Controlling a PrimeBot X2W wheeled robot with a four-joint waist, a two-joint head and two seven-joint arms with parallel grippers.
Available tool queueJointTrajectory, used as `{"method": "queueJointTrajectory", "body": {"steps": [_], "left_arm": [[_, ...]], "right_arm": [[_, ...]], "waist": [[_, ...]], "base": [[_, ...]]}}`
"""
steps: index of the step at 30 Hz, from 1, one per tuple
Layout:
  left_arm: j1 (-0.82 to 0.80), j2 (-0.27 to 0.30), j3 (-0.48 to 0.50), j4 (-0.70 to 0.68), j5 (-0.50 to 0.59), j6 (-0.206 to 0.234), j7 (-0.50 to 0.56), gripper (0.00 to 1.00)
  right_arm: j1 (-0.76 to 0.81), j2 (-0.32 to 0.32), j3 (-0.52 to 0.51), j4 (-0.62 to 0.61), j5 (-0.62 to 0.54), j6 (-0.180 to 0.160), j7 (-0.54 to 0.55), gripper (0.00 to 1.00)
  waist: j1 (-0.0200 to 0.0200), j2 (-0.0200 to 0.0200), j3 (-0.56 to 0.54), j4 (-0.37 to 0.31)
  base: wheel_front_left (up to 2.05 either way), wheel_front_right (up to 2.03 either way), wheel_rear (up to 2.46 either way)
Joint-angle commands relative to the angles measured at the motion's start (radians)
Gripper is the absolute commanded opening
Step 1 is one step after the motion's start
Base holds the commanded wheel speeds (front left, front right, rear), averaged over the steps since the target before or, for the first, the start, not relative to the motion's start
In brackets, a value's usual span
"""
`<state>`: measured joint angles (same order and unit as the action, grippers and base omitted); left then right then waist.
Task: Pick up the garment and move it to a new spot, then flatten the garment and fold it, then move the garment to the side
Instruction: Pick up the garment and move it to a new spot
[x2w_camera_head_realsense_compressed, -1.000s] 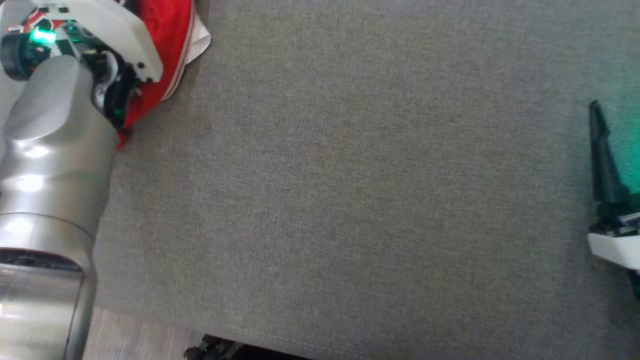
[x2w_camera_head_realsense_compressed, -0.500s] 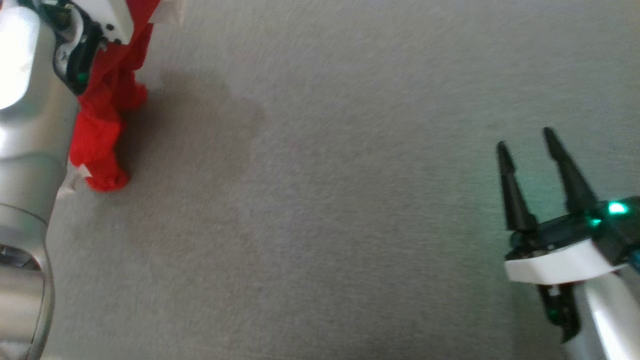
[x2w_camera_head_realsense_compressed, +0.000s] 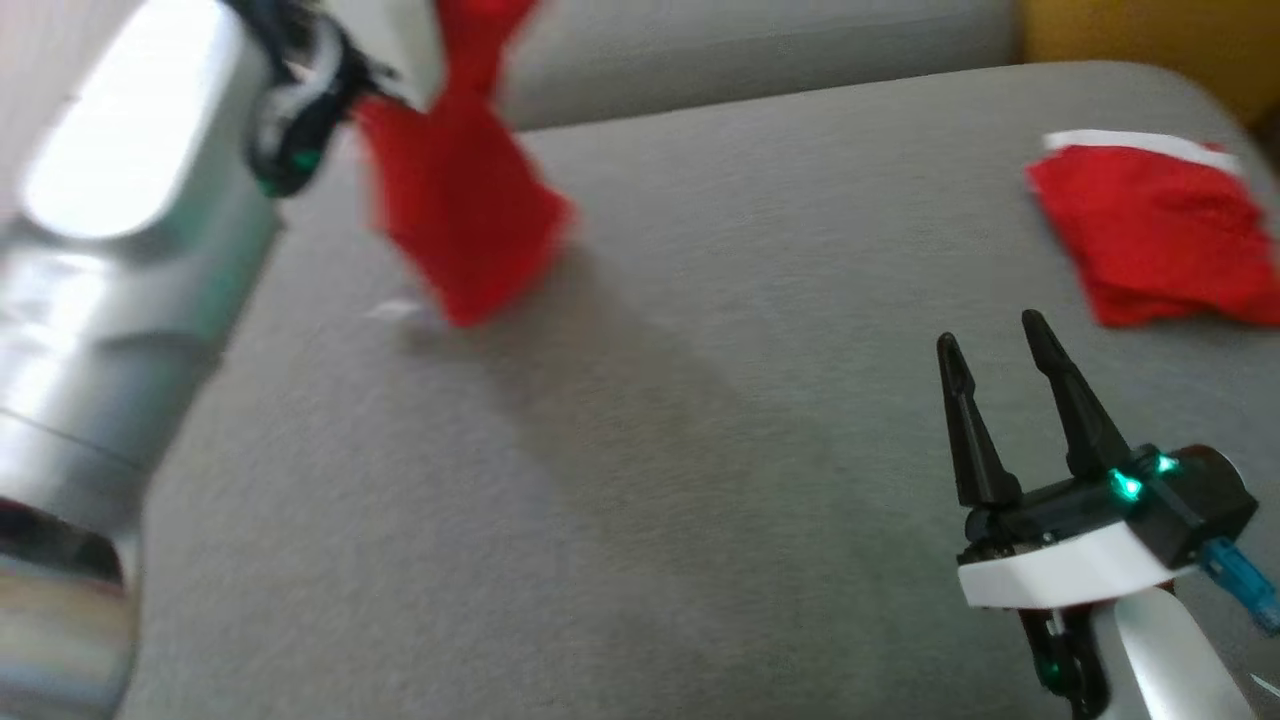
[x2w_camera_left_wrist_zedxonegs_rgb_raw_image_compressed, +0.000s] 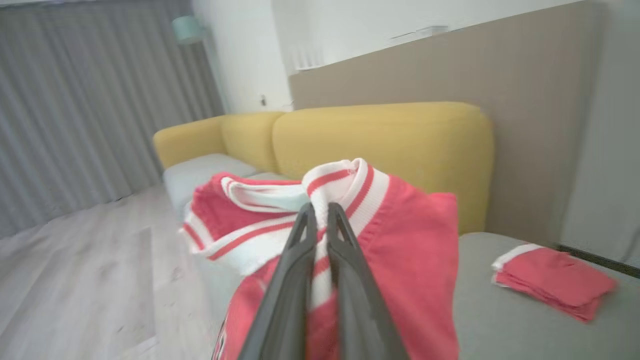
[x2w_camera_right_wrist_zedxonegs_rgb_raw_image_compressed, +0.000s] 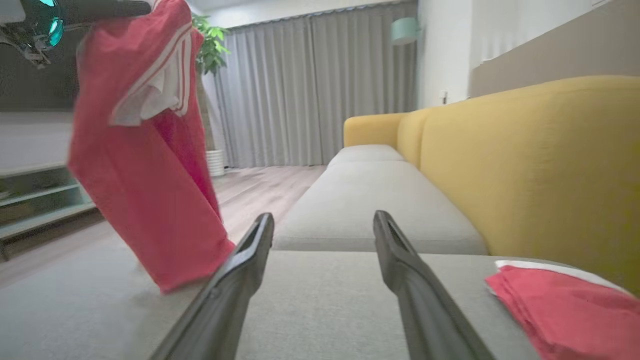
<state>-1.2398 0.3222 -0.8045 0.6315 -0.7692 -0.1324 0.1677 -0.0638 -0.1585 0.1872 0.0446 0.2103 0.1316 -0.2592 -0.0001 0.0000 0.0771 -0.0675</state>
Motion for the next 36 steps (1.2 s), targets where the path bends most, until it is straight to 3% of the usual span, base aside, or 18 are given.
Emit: {"method": "queueJointTrajectory", "body": {"steps": [1,12,21,22,23,24,30,36], "left_arm": [[-0.027,0.012,0.008,-0.051,-0.019,0.002,0.008,0.00],[0.126,-0.078,-0.133,-0.082,-0.076,0.002,-0.035,0.00],[0.326,-0.156,-0.248,0.086,-0.058,0.002,-0.179,0.00],[0.341,-0.166,-0.253,0.109,-0.053,0.002,-0.202,0.32],[0.355,-0.178,-0.258,0.128,-0.051,0.003,-0.220,0.81],[0.365,-0.188,-0.262,0.143,-0.046,0.006,-0.241,1.00],[0.407,-0.218,-0.260,0.181,-0.020,0.035,-0.380,1.00],[0.479,-0.191,-0.165,0.104,-0.008,0.124,-0.428,1.00]], "right_arm": [[-0.006,0.006,0.014,-0.038,0.005,-0.001,-0.003,1.00],[-0.039,0.028,0.018,-0.062,-0.008,-0.001,-0.003,1.00],[-0.096,0.059,0.016,-0.065,-0.016,-0.001,-0.003,1.00],[-0.097,0.061,0.016,-0.062,-0.017,-0.001,-0.003,1.00],[-0.097,0.063,0.016,-0.059,-0.017,-0.001,-0.003,1.00],[-0.095,0.065,0.014,-0.055,-0.018,-0.001,-0.003,1.00],[-0.068,0.071,0.017,-0.020,-0.018,-0.001,-0.003,1.00],[-0.019,0.074,0.013,0.017,-0.017,-0.001,-0.003,1.00]], "waist": [[0.0001,0.0000,-0.060,-0.098],[0.0001,0.0000,0.095,-0.156],[0.0001,0.0000,0.241,-0.134],[0.0001,0.0000,0.243,-0.129],[0.0001,0.0000,0.242,-0.121],[0.0001,0.0000,0.237,-0.112],[0.0001,0.0000,0.154,-0.044],[0.0001,0.0000,0.016,0.020]], "base": [[0.00,0.00,0.00],[0.00,0.00,0.00],[0.00,0.00,0.00],[0.00,0.00,0.00],[0.00,0.00,0.00],[0.00,0.00,0.00],[0.00,0.00,0.00],[0.00,0.00,0.00]]}}
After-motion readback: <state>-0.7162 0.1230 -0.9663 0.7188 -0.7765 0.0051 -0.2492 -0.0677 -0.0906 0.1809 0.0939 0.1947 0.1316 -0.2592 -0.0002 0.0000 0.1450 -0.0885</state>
